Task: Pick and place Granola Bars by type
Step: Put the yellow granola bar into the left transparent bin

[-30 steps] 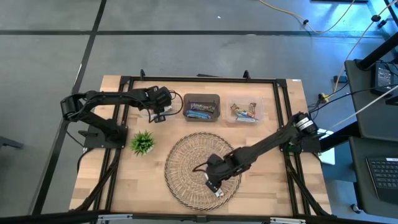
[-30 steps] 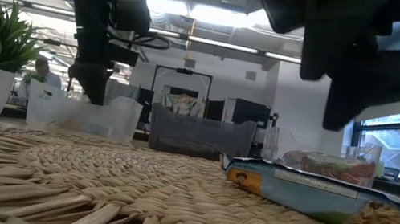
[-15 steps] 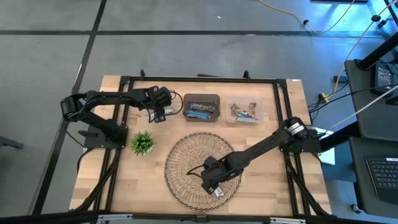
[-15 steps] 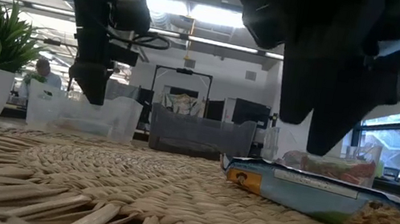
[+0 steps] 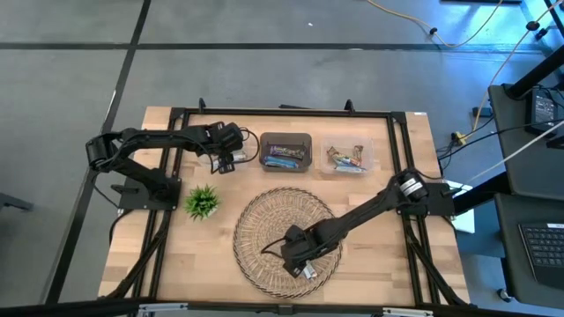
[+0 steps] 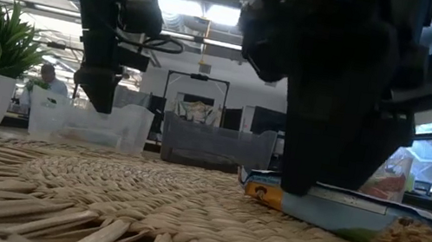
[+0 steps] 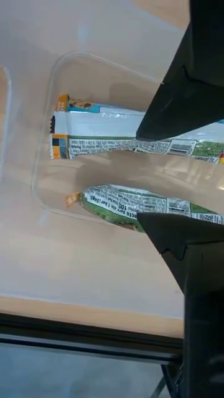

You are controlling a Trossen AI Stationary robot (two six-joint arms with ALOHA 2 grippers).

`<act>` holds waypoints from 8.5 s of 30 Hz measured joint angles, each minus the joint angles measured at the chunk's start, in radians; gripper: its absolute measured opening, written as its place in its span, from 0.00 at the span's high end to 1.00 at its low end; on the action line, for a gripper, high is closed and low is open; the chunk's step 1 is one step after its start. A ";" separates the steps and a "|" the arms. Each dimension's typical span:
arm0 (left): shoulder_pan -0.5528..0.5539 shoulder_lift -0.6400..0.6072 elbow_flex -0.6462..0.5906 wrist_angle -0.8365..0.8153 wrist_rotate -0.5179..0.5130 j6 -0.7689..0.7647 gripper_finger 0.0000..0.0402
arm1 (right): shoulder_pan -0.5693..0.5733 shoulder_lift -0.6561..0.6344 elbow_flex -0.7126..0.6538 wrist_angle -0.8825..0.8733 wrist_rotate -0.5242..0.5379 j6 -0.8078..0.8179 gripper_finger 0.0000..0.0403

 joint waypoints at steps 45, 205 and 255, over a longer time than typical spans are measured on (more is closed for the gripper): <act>-0.003 -0.243 0.000 0.029 0.176 -0.035 0.53 | -0.002 -0.049 -0.001 -0.010 0.027 -0.028 0.74; 0.060 0.053 0.000 -0.135 0.095 -0.103 0.79 | -0.183 -0.714 -0.088 -0.106 0.574 -0.782 0.27; 0.057 0.096 0.108 -0.299 0.100 -0.114 0.77 | -0.183 -0.714 -0.088 -0.124 0.574 -0.789 0.27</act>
